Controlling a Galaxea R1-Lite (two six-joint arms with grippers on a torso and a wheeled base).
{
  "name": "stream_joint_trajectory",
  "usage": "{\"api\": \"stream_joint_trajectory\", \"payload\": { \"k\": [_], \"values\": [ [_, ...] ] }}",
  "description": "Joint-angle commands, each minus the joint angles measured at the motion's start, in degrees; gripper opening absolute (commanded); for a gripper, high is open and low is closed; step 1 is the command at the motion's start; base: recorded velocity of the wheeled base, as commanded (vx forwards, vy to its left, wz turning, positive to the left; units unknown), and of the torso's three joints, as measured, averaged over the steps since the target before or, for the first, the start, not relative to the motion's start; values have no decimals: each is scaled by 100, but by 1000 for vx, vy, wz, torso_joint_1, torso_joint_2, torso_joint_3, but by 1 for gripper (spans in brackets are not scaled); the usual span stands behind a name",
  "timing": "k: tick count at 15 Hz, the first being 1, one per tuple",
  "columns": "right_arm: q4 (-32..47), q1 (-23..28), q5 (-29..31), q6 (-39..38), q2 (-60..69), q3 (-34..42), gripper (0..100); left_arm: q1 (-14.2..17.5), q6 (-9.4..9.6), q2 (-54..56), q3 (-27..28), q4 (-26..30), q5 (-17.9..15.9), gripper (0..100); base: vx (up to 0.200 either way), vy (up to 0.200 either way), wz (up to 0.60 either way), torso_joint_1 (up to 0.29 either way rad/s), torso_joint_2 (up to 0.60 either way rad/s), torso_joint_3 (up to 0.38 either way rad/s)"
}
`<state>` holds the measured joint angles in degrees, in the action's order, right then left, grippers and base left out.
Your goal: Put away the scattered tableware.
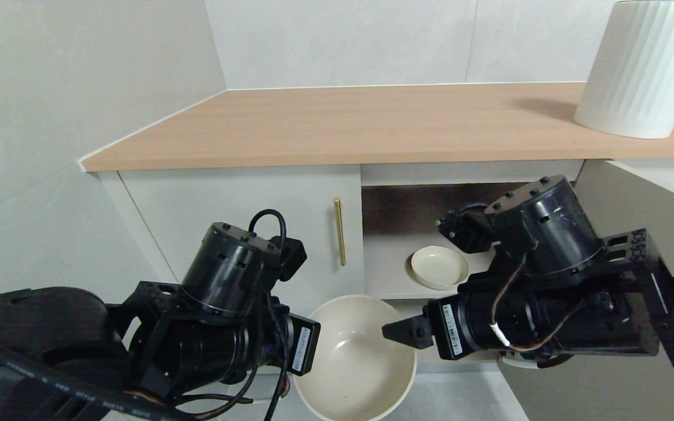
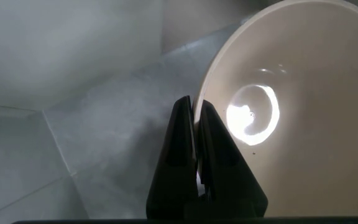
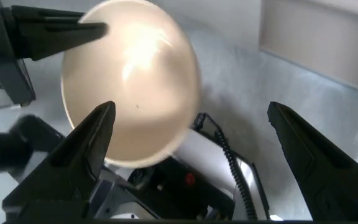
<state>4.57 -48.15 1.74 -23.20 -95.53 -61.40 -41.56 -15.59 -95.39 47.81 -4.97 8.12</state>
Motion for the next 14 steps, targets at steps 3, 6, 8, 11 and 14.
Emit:
{"api": "stream_joint_trajectory", "payload": {
  "k": [3, 6, 8, 11, 14],
  "values": [
    [-18, -80, 300, -9, -546, -47, 100, -81, -5, -138, -17, -12, 5, 0, 0, 0, 0, 0, 0, 0],
    [-26, -80, 309, -18, -634, -56, 100, -81, -5, -146, -17, -12, 5, 0, 0, 0, 0, 0, 0, 0],
    [-35, -80, 309, -27, -722, -82, 0, -81, -5, -146, -17, -4, 5, 0, 0, 0, 0, 0, 0, 0],
    [-53, -89, 309, -44, -766, -100, 0, -81, -5, -146, -17, -12, 5, 0, 0, 0, 0, 0, 0, 0],
    [-53, -124, 309, -44, -775, -100, 0, -81, -5, -146, -17, -4, 5, 0, 0, 0, 0, 0, 0, 0]
  ]
}}
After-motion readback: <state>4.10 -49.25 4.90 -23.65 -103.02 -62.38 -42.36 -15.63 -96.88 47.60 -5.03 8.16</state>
